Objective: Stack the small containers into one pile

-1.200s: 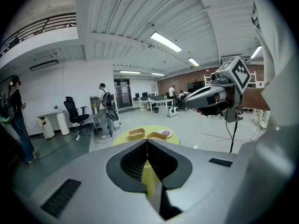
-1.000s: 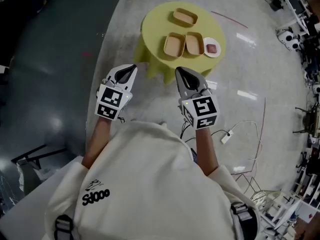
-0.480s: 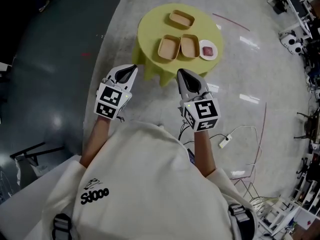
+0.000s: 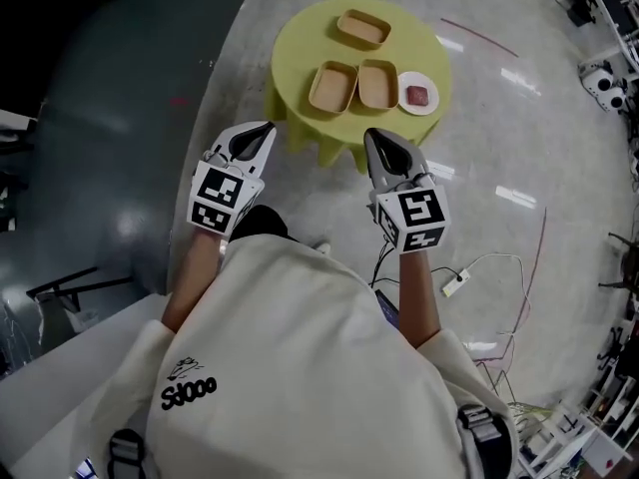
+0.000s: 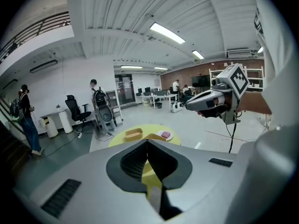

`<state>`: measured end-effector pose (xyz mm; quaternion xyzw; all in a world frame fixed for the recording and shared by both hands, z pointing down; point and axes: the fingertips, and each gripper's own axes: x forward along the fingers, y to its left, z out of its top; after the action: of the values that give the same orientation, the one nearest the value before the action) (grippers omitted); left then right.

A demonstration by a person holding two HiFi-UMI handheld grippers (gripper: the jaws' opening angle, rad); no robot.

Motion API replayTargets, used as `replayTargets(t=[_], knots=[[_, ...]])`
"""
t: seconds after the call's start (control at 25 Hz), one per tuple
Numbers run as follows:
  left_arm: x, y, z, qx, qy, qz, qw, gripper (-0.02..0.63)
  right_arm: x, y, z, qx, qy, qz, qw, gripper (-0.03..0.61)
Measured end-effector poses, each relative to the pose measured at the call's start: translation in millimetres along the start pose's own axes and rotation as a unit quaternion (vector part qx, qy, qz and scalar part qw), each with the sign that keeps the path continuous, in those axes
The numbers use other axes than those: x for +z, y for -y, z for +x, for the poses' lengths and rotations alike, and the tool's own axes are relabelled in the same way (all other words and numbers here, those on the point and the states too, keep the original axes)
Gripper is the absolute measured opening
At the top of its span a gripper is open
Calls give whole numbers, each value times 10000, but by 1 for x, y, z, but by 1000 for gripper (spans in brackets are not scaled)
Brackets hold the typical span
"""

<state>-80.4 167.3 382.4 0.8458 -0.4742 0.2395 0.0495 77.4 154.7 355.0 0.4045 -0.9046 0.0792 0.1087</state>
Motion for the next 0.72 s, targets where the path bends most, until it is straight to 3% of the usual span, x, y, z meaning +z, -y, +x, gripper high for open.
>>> replayTargets(t=[0.16,0.4,0.72], knots=[[-8,-17,18,-78,-100,-42,9999,6,5,13,20,-13,55,-14,10000,9],[-11,-76,49,-144,-58,-241,9996,6,22,22,72,-156,77,97,9998,9],[10,-129,78,-464,162,-148,9987,6,33,33,117,-578,-123,221,9980,9]])
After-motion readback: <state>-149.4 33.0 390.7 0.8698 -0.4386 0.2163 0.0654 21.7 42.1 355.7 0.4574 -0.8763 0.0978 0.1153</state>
